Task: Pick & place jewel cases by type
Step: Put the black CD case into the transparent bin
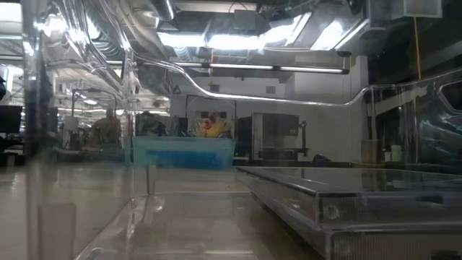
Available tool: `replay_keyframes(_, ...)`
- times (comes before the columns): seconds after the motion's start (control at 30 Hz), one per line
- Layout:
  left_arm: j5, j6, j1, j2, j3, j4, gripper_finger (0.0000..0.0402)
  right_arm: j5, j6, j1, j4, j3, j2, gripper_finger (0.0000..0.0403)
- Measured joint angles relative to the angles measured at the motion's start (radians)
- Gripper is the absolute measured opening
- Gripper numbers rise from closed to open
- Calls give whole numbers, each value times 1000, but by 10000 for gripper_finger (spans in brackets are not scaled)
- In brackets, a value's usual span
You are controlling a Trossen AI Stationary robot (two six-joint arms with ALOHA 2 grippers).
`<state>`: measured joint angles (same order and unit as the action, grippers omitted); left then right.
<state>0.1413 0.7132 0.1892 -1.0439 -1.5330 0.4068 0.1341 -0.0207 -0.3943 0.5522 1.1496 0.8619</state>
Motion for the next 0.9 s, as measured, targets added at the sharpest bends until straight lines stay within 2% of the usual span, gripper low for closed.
replay_keyframes(0.13, -64, 81, -61, 0, 0, 0, 9, -1, -32, 0, 0, 0, 0, 6)
replay_keyframes(0.23, -150, 170, -120, 0, 0, 2, 9, -1, -48, 0, 0, 0, 0, 6)
replay_keyframes(0.7, -715, 763, -435, -80, -1, -28, 9, -2, -84, 0, 0, 0, 0, 6)
replay_keyframes(0.9, -823, 998, -508, -126, 0, -113, 10, -2, -94, 0, 0, 0, 0, 6)
